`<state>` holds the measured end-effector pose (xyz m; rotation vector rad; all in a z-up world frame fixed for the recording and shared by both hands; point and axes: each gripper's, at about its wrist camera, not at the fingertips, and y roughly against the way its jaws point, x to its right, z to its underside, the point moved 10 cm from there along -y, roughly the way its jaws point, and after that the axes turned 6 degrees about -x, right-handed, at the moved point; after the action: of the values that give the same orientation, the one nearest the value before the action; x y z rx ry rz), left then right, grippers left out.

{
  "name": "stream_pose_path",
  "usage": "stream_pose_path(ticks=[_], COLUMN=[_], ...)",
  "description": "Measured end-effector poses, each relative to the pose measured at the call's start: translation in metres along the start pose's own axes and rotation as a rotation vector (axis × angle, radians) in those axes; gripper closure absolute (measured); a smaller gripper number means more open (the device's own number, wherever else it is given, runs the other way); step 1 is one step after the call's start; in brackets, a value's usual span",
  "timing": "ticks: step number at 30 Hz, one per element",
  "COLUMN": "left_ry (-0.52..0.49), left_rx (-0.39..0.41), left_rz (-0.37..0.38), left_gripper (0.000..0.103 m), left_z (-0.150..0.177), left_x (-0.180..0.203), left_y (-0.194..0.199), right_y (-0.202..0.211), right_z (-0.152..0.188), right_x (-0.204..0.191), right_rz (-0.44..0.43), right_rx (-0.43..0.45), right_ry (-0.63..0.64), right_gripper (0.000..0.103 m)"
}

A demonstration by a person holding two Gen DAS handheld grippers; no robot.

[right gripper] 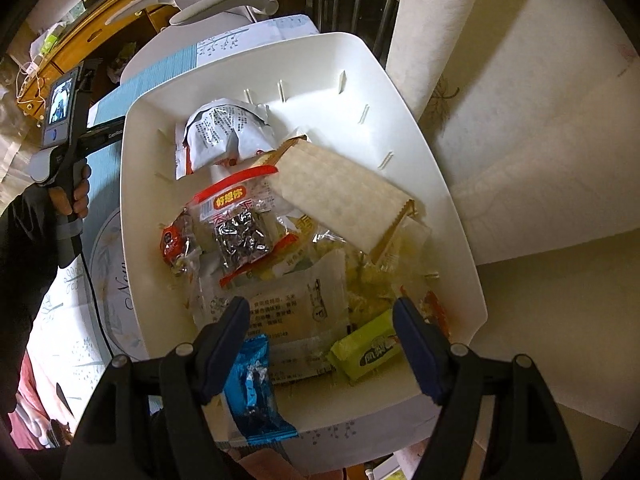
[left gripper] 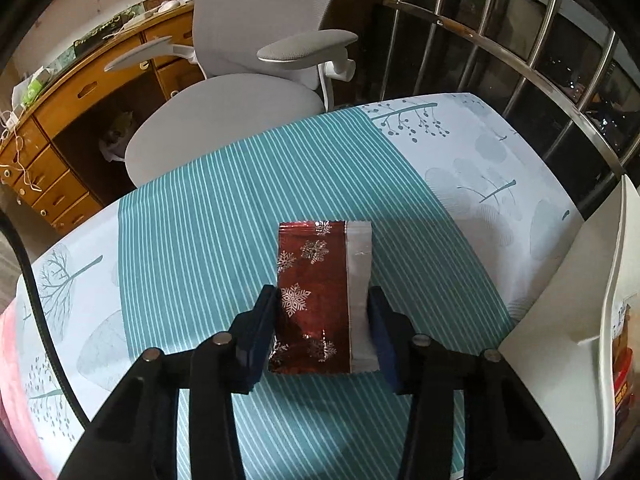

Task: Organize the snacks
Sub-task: 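Grasp the red snowflake packet with the left tool, then carry the red snowflake packet into the tray and open the left tool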

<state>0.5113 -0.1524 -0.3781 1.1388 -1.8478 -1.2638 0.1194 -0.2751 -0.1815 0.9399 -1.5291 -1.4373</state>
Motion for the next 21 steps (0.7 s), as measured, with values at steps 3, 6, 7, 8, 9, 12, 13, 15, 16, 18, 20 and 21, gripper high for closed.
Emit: stream_pose_path(ticks=[3, 6, 7, 8, 9, 12, 13, 15, 16, 18, 20, 21], left_ry=[0.027, 0.057, 0.066, 0.077, 0.089, 0.124, 0.136, 0.162, 0.17, 0.193, 0.218, 0.232], left_rx=[-0.021, -0.04, -0.05, -0.06, -0.064, -0.069, -0.077, -0.092, -0.094, -0.088, -0.086, -0.09], left_rz=[0.007, 0.015, 0.007, 0.002, 0.001, 0.005, 0.002, 0.001, 0.0, 0.002, -0.003, -0.016], left_gripper=[0.066, 0.067, 0.067, 0.067, 0.067, 0.067, 0.067, 0.067, 0.067, 0.067, 0.067, 0.067], left_z=[0.002, 0.008, 0.012, 0.016, 0.02, 0.034, 0.041, 0.055, 0.06, 0.072, 0.085, 0.093], left_x=[-0.002, -0.004, -0.005, -0.005, -0.005, -0.002, 0.0, 0.006, 0.009, 0.016, 0.023, 0.026], left_y=[0.002, 0.005, 0.007, 0.009, 0.012, 0.026, 0.032, 0.045, 0.051, 0.068, 0.085, 0.096], right_y=[0.001, 0.002, 0.003, 0.004, 0.004, 0.006, 0.007, 0.01, 0.012, 0.014, 0.017, 0.018], right_z=[0.005, 0.01, 0.012, 0.014, 0.016, 0.024, 0.025, 0.03, 0.031, 0.034, 0.036, 0.037], right_x=[0.002, 0.002, 0.002, 0.001, 0.002, 0.005, 0.007, 0.011, 0.013, 0.018, 0.022, 0.024], right_rz=[-0.015, -0.026, -0.031, -0.034, -0.039, -0.059, -0.063, -0.077, -0.086, -0.096, -0.107, -0.115], right_rx=[0.002, 0.004, 0.006, 0.007, 0.01, 0.016, 0.015, 0.02, 0.025, 0.03, 0.033, 0.036], right_ry=[-0.003, 0.004, 0.009, 0.013, 0.016, 0.024, 0.027, 0.033, 0.037, 0.046, 0.058, 0.068], right_gripper=[0.029, 0.029, 0.029, 0.029, 0.029, 0.029, 0.029, 0.029, 0.029, 0.029, 0.029, 0.029])
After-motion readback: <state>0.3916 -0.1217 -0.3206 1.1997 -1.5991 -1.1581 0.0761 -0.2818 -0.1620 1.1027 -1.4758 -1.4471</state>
